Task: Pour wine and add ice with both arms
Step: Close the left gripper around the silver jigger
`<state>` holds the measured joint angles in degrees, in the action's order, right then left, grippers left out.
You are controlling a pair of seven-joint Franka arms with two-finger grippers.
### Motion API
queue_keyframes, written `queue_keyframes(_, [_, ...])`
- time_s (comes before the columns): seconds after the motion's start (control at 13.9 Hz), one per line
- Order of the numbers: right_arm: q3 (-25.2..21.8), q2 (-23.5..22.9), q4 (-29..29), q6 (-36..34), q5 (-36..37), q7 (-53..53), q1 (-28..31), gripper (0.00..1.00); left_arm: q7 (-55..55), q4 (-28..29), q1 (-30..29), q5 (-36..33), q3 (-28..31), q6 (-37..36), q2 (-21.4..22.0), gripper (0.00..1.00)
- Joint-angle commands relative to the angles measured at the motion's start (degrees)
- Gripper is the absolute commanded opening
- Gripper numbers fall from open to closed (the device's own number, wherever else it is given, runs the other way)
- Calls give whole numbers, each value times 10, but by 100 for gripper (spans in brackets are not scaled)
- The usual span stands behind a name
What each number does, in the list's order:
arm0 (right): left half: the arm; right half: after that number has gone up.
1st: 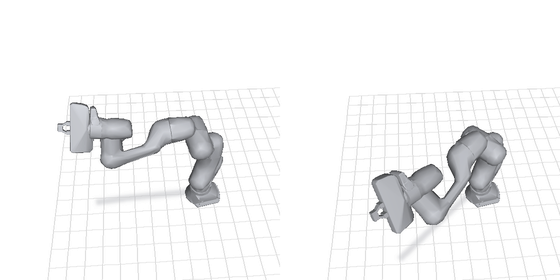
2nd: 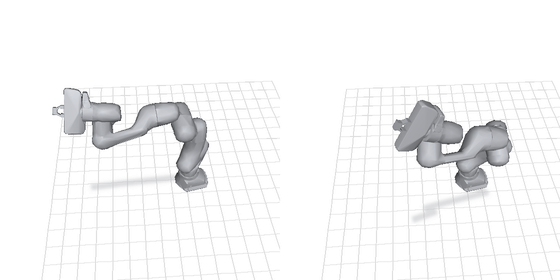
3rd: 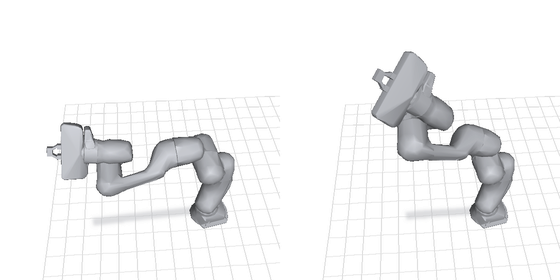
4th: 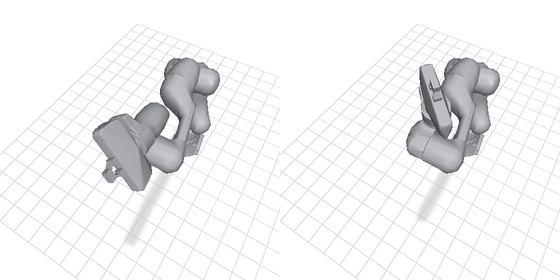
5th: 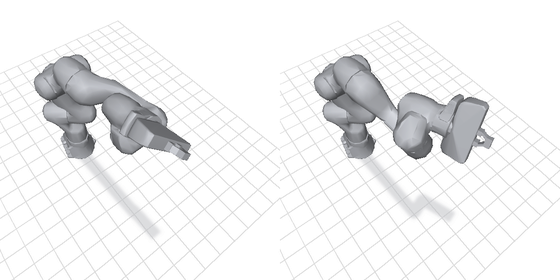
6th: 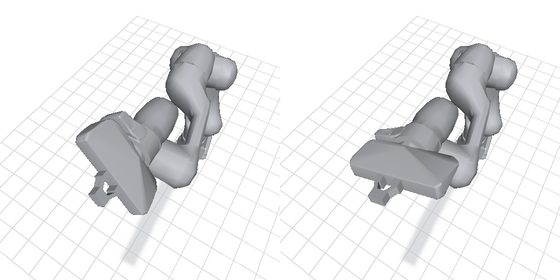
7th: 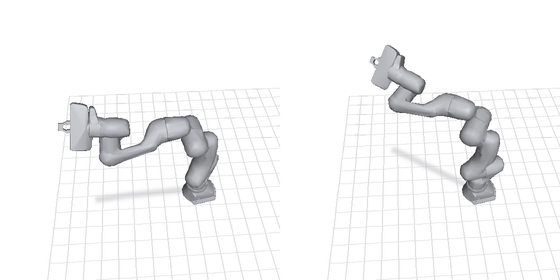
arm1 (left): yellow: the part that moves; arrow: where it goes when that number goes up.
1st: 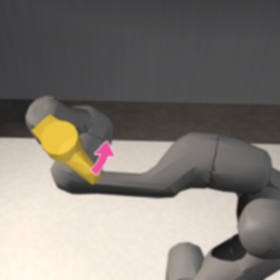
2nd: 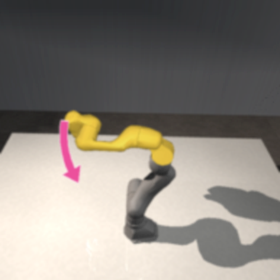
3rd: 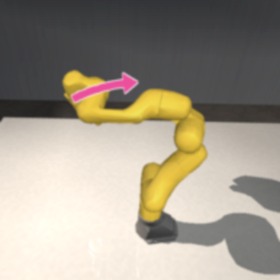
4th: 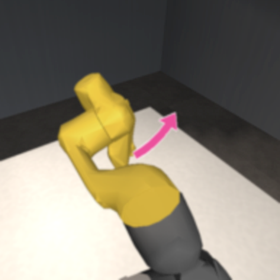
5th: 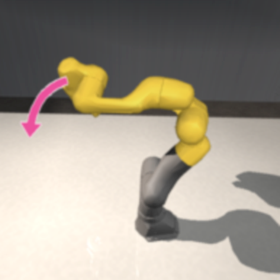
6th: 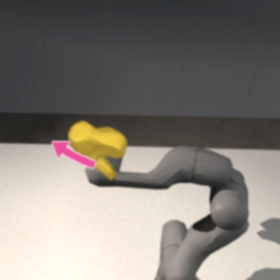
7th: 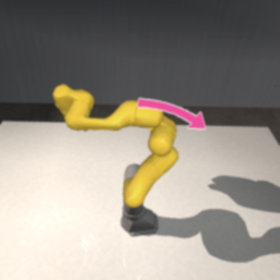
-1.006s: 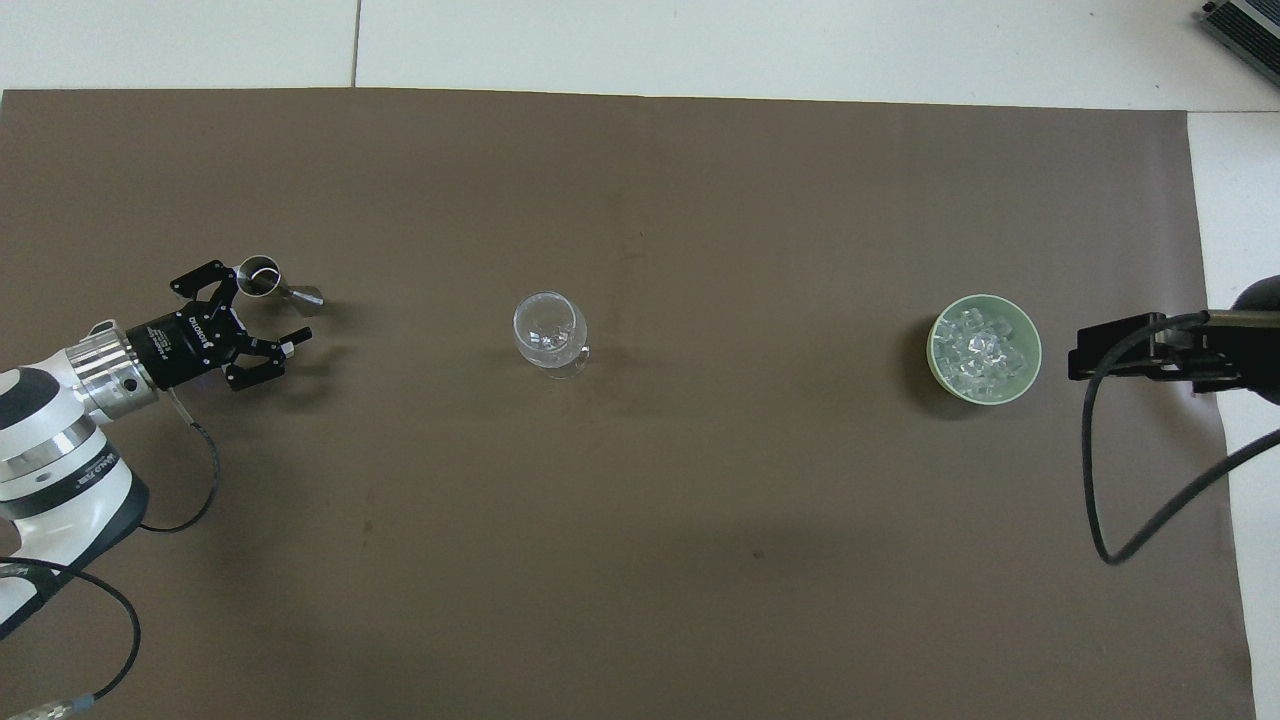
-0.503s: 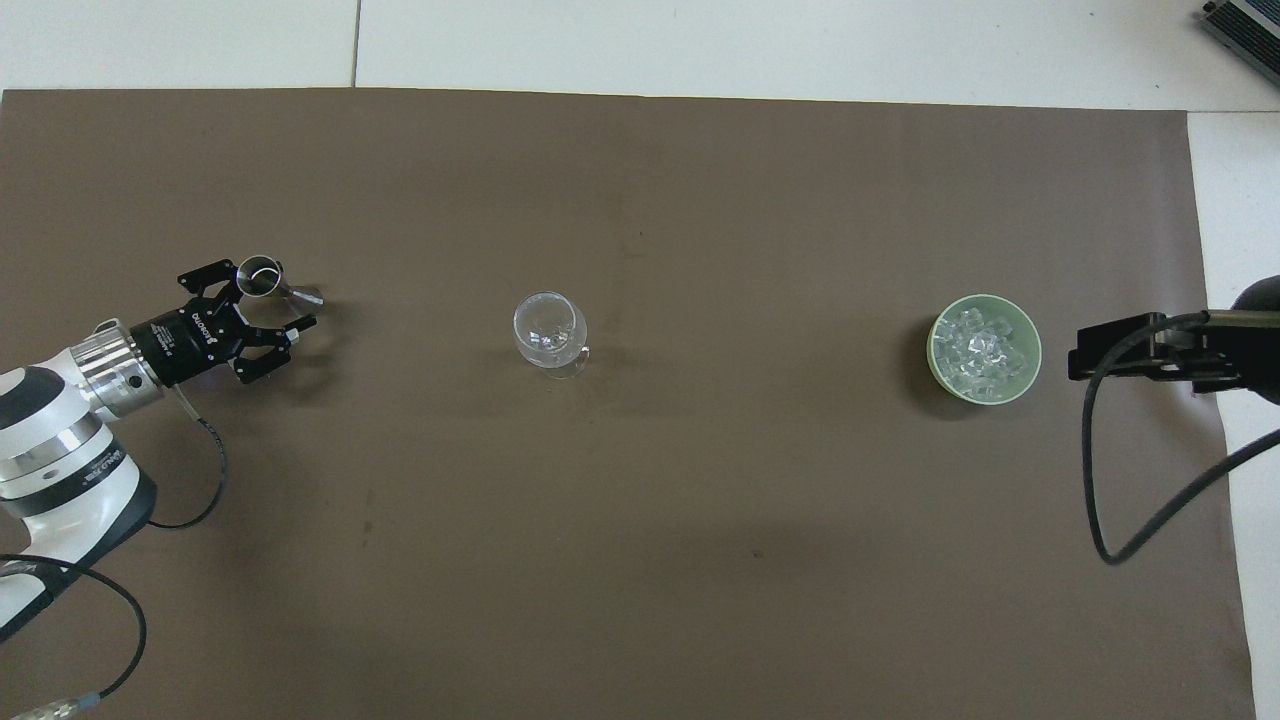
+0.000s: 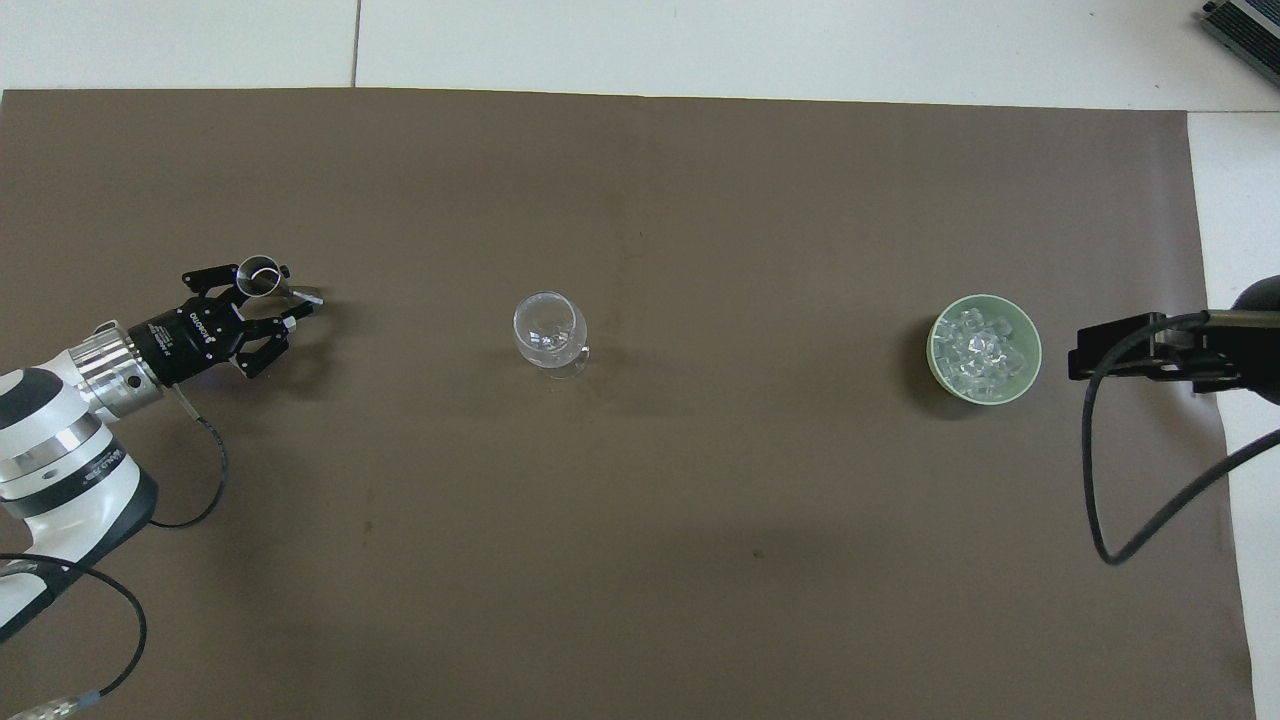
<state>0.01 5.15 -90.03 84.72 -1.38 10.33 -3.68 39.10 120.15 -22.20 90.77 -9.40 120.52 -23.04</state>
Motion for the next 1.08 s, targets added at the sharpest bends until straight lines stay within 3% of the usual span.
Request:
queue_keyframes(0.0, [0,1,-1,-4,-3,-9,2,100,-6,-3,-1,12,0,2,-3,47])
queue_keyframes(0.07, [0,1,-1,-4,-3,-9,2,100,-6,-4,0,12,0,3,-3,46])
queue_keyframes(0.43, [1,1,-1,-4,-3,-9,2,100,0,-10,4,21,0,9,-4,0])
queue_keyframes(0.79, [1,1,-1,-4,-3,-9,2,100,1,-22,15,54,-4,25,-5,0])
queue_keyframes(1.01, [1,1,-1,-4,-3,-9,2,100,33,-34,15,70,-39,69,4,0])
